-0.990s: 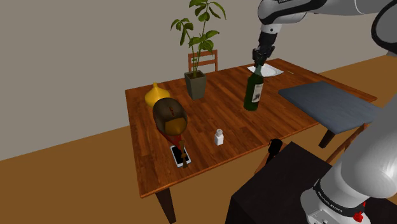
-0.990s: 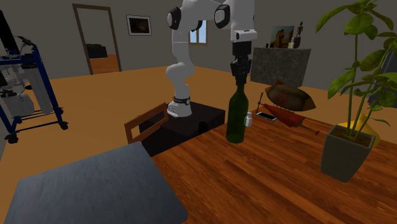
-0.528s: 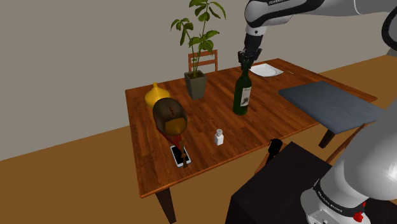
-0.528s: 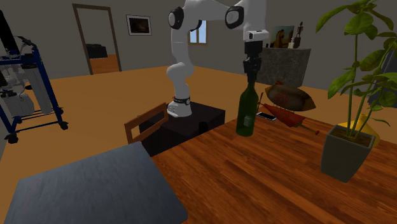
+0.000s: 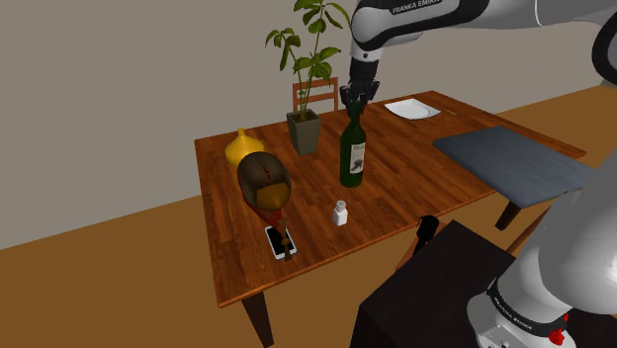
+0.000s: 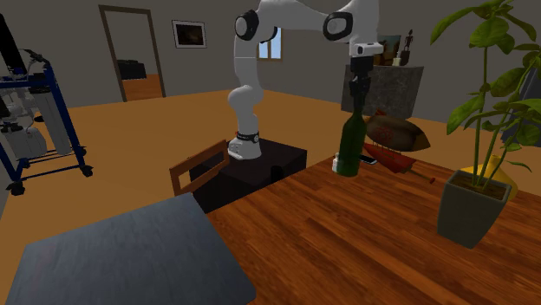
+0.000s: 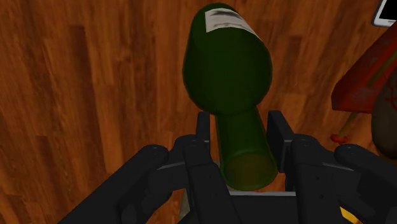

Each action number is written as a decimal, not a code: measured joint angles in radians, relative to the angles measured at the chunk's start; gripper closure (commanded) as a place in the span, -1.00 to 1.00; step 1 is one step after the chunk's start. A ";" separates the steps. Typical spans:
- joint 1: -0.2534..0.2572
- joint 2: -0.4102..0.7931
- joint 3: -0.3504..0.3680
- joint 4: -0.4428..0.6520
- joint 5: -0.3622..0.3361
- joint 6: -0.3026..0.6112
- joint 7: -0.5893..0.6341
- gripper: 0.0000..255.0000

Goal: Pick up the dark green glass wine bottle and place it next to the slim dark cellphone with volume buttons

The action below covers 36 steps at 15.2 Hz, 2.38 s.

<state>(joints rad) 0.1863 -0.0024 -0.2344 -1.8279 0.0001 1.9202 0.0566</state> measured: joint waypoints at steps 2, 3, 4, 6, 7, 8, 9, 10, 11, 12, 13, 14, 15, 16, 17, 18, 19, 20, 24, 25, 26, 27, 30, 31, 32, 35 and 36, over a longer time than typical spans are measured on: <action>0.020 0.010 0.020 0.013 -0.002 -0.004 0.040 1.00; 0.030 0.017 0.030 0.025 -0.002 -0.009 0.061 1.00; 0.042 0.028 0.042 0.037 -0.003 -0.009 0.085 1.00; 0.066 0.048 0.065 0.057 -0.004 -0.010 0.133 1.00; 0.077 0.057 0.075 0.068 -0.006 -0.013 0.154 1.00; 0.090 0.070 0.086 0.084 -0.007 -0.016 0.178 1.00; 0.099 0.095 0.094 0.118 -0.005 -0.025 0.196 1.00; 0.109 0.111 0.103 0.139 -0.005 -0.032 0.215 1.00; 0.122 0.125 0.113 0.157 -0.007 -0.035 0.238 1.00; 0.134 0.137 0.122 0.175 -0.009 -0.042 0.261 1.00; 0.141 0.145 0.128 0.179 -0.010 -0.038 0.274 1.00; 0.144 0.153 0.130 0.182 -0.010 -0.033 0.279 1.00; 0.145 0.159 0.131 0.177 -0.009 -0.023 0.281 1.00; 0.146 0.164 0.131 0.173 -0.009 -0.014 0.283 1.00; 0.146 0.162 0.131 0.155 -0.010 0.002 0.283 1.00; 0.146 0.164 0.132 0.146 -0.010 0.013 0.285 1.00; 0.146 0.166 0.132 0.137 -0.009 0.024 0.284 1.00; 0.146 0.169 0.131 0.125 -0.009 0.039 0.284 1.00; 0.145 0.179 0.131 0.082 -0.008 0.092 0.283 1.00; 0.145 0.177 0.131 0.069 -0.008 0.103 0.284 1.00; 0.145 0.178 0.132 0.064 -0.008 0.108 0.284 1.00; 0.145 0.179 0.132 0.063 -0.008 0.110 0.284 1.00; 0.145 0.179 0.132 0.062 -0.008 0.113 0.284 1.00; 0.145 0.179 0.132 0.061 -0.008 0.113 0.284 1.00; 0.145 0.179 0.132 0.061 -0.008 0.113 0.284 -1.00; 0.145 0.179 0.132 0.061 -0.008 0.113 0.284 -1.00; 0.145 0.179 0.132 0.061 -0.008 0.113 0.284 -1.00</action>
<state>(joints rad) 0.3315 0.1763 -0.1029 -1.7667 -0.0081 2.0336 0.3406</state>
